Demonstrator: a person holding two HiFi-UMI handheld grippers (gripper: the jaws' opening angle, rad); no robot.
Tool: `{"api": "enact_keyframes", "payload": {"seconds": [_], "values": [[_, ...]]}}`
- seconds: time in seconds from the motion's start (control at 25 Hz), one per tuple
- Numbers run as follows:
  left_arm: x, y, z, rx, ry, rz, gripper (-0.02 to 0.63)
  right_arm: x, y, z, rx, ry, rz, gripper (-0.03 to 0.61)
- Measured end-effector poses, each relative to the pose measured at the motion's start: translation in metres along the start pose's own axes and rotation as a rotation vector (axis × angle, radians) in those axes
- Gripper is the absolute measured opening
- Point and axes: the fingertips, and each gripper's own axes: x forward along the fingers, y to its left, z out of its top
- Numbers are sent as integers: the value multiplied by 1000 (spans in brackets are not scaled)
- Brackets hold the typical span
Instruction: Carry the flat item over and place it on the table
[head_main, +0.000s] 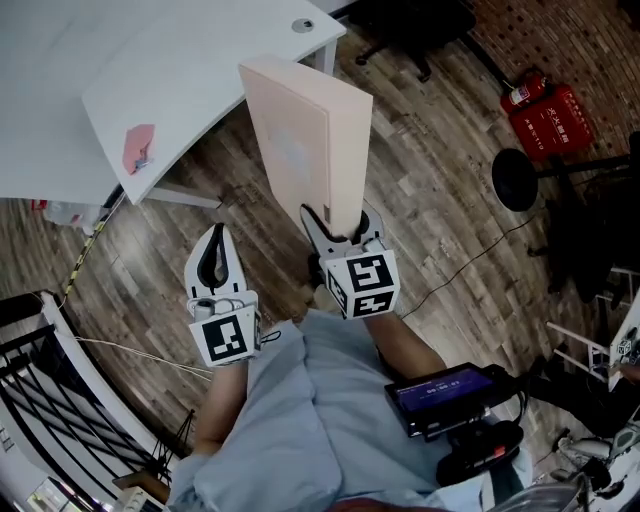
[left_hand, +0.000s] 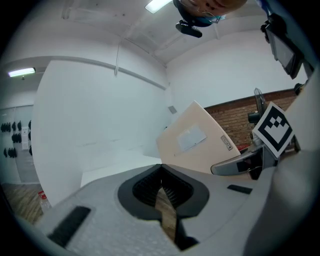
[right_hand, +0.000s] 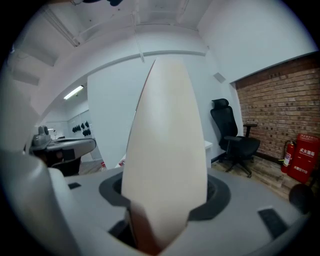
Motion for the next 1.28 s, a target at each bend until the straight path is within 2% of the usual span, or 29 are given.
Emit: {"api": "enact_keyframes", "payload": {"seconds": [0.32,0.64,0.8,0.96,1.28], "values": [[28,22,23,8,-42,64,9,36,-3,43,-39,-53,52,276],[57,62,16,-17,-59,121,9,87,10,63,-78,-57,97,276],[82,91,10,-23,-73,143,9,124,19,71,-96,-53,120,276],[116,125,-1,-62,-63,168,9,170,25,79,-101,-23,143,276],[192,209,-6,-81,-27,213,9,282,49,113,-109,9,189,276]]}}
